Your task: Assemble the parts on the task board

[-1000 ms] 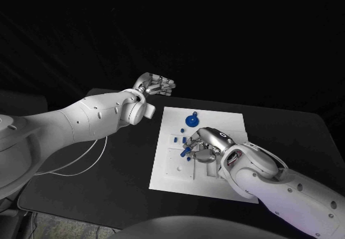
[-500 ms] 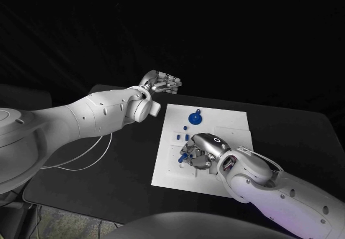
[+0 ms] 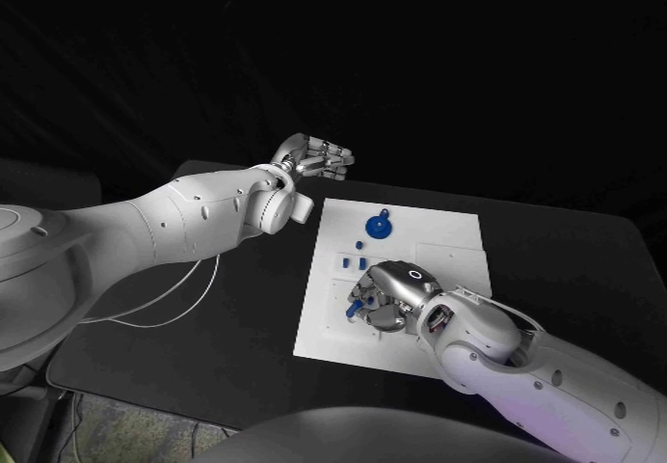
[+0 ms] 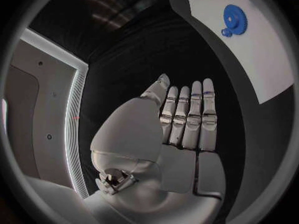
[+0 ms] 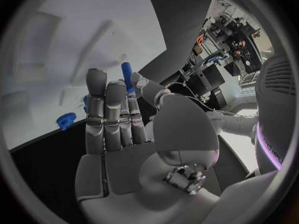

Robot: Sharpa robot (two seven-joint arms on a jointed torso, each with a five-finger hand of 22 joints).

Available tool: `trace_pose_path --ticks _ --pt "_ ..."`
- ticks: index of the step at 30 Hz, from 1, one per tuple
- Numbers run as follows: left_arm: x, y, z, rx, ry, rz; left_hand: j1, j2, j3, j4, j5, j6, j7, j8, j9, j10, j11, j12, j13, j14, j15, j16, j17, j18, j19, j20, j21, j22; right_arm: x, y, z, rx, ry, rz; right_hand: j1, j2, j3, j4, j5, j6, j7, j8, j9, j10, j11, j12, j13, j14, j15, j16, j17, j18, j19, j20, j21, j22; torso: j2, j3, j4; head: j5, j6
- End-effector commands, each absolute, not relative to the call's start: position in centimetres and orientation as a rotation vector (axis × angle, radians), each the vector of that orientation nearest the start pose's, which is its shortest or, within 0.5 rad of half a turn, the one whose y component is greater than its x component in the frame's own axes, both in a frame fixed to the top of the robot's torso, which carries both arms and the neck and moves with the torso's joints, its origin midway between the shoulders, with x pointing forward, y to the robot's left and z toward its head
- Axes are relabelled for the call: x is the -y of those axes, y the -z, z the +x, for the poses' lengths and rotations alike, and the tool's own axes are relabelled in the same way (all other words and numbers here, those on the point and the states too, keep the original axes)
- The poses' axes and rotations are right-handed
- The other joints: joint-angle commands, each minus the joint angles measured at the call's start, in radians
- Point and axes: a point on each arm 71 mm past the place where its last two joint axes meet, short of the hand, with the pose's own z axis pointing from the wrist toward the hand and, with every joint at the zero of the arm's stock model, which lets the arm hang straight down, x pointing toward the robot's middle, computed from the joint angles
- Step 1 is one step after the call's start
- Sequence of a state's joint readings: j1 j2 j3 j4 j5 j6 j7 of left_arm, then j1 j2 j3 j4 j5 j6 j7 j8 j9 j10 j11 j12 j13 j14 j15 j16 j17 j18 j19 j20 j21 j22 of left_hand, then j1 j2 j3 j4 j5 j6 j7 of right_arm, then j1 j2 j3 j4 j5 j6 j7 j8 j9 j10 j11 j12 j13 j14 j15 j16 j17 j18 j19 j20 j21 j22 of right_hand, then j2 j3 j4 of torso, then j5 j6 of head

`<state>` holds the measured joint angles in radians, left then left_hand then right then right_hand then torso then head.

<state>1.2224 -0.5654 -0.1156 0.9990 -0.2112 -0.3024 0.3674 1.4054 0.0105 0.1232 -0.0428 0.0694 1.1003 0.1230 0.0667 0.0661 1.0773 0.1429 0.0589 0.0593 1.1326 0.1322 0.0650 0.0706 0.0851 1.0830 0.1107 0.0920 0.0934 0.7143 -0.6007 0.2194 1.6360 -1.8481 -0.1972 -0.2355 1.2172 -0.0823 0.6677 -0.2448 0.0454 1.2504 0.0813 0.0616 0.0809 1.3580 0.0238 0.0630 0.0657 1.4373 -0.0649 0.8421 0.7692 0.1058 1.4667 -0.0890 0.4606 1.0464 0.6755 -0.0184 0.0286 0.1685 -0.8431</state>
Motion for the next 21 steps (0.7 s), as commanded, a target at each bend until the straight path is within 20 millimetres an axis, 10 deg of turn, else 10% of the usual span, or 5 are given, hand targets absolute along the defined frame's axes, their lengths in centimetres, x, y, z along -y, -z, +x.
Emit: trace_pose_path --ticks 1,21 --pt "-22.13 21.50 56.90 -1.459 1.239 -0.914 -0.004 0.007 -0.003 0.002 -0.002 0.000 0.001 -0.004 0.000 -0.005 -0.001 0.000 -0.001 -0.007 -0.002 -0.004 -0.001 0.014 0.004 0.006 0.002 -0.001 5.86 27.91 37.93 -1.754 -0.829 -0.345 0.001 0.008 0.003 0.000 0.004 0.013 -0.005 0.003 0.006 0.012 -0.008 0.004 0.001 -0.005 -0.005 -0.004 0.000 0.015 0.036 -0.005 -0.006 0.001 0.000 -0.0003 0.0007 0.003 -0.001" --pt "-22.43 21.54 56.95 -1.462 1.234 -0.919 -0.004 0.006 -0.005 0.003 -0.002 0.000 0.001 -0.004 0.000 -0.006 -0.001 0.000 -0.001 -0.007 -0.002 -0.004 -0.001 0.014 0.003 0.006 0.001 -0.002 6.12 28.47 37.76 -1.801 -0.794 -0.389 0.000 0.009 0.001 -0.003 0.005 0.014 -0.005 0.003 0.007 0.013 -0.008 0.005 0.001 -0.006 -0.005 -0.004 0.000 0.015 0.036 -0.005 -0.007 0.005 -0.001 0.0000 -0.0002 0.007 -0.011"
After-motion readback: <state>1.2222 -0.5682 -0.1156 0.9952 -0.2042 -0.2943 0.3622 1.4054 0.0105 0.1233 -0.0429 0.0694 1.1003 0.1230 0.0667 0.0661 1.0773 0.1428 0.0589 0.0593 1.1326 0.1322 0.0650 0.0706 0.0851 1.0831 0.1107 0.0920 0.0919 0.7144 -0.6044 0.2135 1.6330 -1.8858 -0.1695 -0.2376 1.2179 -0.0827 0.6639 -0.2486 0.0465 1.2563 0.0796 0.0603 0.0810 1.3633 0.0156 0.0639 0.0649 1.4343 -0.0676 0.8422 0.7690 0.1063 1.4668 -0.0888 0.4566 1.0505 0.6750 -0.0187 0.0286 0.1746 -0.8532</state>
